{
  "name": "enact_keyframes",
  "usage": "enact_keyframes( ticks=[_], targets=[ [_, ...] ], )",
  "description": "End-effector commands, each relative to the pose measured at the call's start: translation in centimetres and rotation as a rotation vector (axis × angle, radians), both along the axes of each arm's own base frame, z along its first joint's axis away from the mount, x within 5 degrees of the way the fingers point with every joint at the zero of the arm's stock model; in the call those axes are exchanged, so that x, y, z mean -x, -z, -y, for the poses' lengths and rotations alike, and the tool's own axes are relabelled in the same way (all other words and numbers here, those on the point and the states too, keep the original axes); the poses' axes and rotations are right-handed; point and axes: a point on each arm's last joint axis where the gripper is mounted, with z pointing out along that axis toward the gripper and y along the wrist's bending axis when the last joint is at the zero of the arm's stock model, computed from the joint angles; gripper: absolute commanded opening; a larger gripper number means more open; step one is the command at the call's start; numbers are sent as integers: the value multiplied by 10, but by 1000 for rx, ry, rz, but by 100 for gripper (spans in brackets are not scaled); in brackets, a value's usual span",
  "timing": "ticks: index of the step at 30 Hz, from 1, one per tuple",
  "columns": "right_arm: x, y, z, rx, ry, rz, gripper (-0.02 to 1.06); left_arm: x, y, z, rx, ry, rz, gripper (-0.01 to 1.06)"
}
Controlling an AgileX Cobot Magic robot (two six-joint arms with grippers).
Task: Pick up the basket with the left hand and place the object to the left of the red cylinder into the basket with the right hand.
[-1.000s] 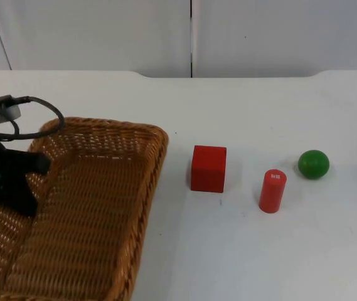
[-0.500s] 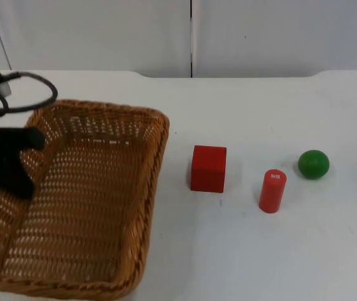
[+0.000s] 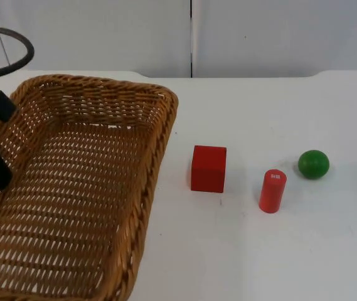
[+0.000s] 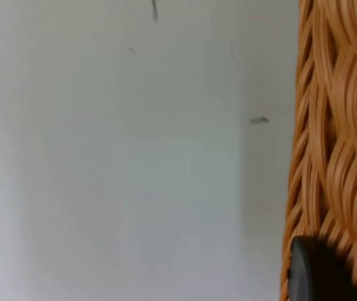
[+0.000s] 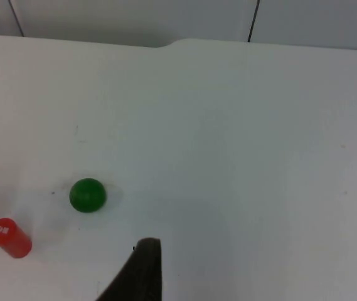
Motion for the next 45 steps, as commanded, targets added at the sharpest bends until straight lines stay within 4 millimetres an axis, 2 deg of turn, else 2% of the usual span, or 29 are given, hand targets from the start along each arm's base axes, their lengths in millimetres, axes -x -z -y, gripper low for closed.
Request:
enact_keyframes(
  ticks=[1,9,32,38,45],
  targets=[
    [1,-4,1,7,1,28,105,7,-10,3,38,-6,-11,0],
    [2,-3,1,30,-14,12,105,19,-34,7,70,-13,39,0],
    [-4,-2,0,48,-35,18,105,21,-36,6,69,-13,41,0],
    [-18,-6,-4,21,-67,38,105,20,-36,7,71,-15,41,0],
    [-67,-11,-7,18,-75,-26,105,20,-36,6,69,-18,46,0]
  ],
)
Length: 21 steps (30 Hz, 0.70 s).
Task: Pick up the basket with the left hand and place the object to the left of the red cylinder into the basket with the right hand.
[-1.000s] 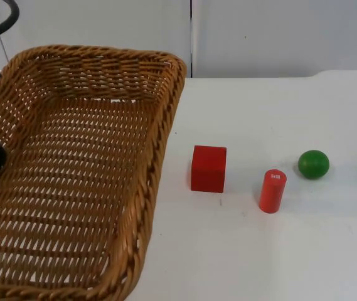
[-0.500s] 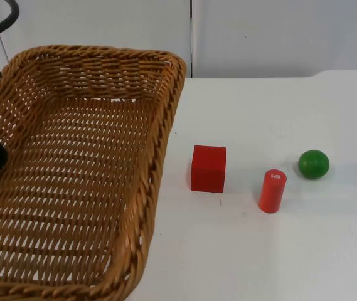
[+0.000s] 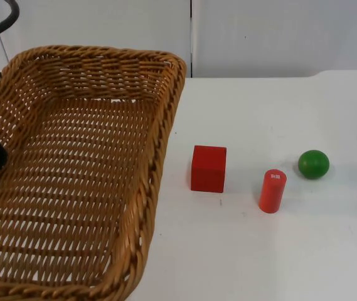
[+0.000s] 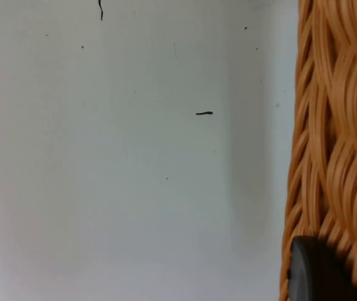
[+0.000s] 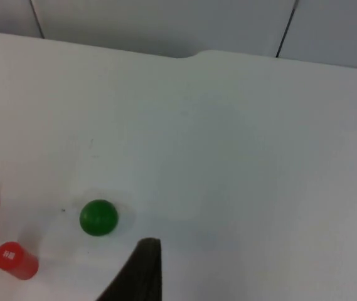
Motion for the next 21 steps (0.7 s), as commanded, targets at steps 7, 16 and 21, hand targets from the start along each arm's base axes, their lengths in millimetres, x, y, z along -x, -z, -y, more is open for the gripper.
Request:
enact_keyframes(
  ticks=[7,16,21],
  targets=[
    [-69,6,-3,65,-53,-70,105,2,-3,1,20,-12,2,0],
    [-134,50,-9,97,-138,-219,105,2,-2,1,20,-12,0,0],
    [-153,65,-16,67,-218,-249,105,2,-2,1,20,-12,0,0]
  ],
)
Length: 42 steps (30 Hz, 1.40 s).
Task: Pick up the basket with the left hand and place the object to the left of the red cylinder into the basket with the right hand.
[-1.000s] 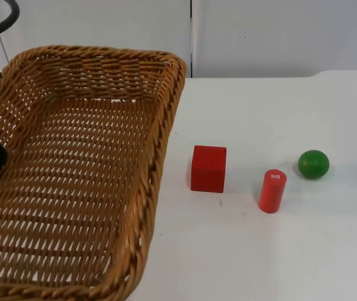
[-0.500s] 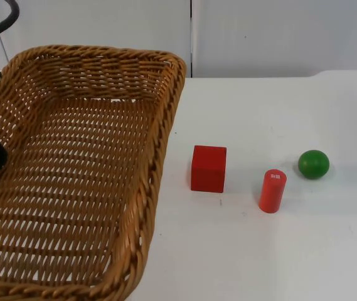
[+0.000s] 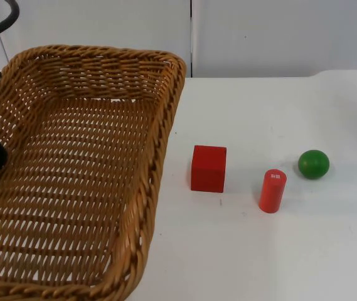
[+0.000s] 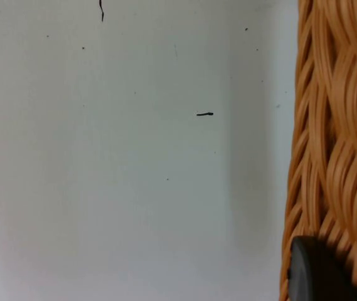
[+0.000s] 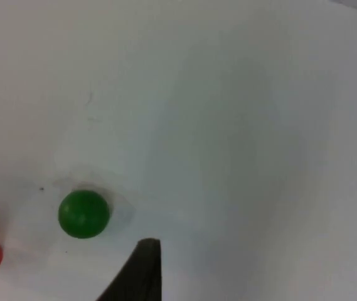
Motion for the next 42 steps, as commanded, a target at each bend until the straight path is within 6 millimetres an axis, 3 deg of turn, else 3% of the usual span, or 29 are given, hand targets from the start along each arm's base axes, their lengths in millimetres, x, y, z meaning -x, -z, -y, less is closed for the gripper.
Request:
enact_keyframes(
  ticks=[1,8,19,20,30,42],
  targets=[
    [-12,7,-4,-29,-55,-8,105,2,-2,1,20,-10,-1,0],
    [-30,25,-18,-30,-145,-31,105,2,-2,1,20,-10,-1,0],
    [-41,75,-89,82,-452,-63,105,2,-2,1,20,-11,1,0],
    [-41,75,-89,82,-452,-63,105,2,-2,1,20,-11,1,0],
    [-47,102,-157,91,-747,-90,105,2,-2,1,20,-11,1,0],
    [-50,149,-188,42,-989,-97,105,2,-2,1,20,-10,-1,0]
  ],
)
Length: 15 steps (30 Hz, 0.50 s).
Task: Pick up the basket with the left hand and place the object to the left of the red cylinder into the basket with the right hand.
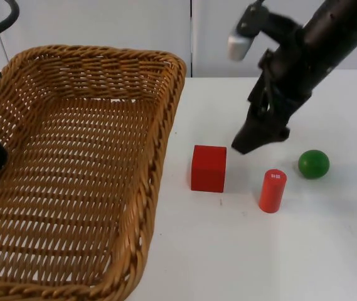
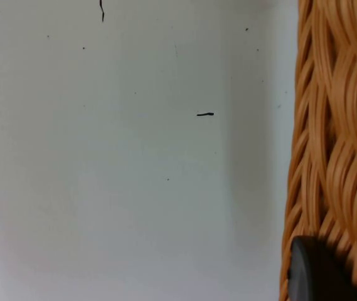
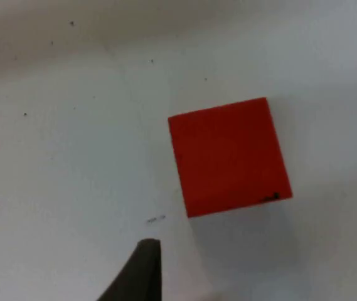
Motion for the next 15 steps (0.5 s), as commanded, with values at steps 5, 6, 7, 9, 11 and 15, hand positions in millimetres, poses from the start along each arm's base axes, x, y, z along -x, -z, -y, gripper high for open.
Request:
enact_keyframes(
  ticks=[5,6,7,9,11,15],
  targets=[
    [0,18,-12,-68,-98,-9,101,2,-2,1,20,-10,-1,0],
    [-1,23,-14,-78,-110,-14,100,2,-2,1,20,-10,-1,0],
    [0,28,-16,-82,-120,-14,99,2,-2,1,20,-10,-1,0],
    [-1,32,-18,-82,-125,-8,99,2,-2,1,22,-11,-1,0],
    [-2,41,-20,-74,-135,0,99,2,-2,1,22,-11,-1,0],
    [-4,50,-28,-83,-153,-2,99,2,-3,1,24,-12,-1,0]
  ],
)
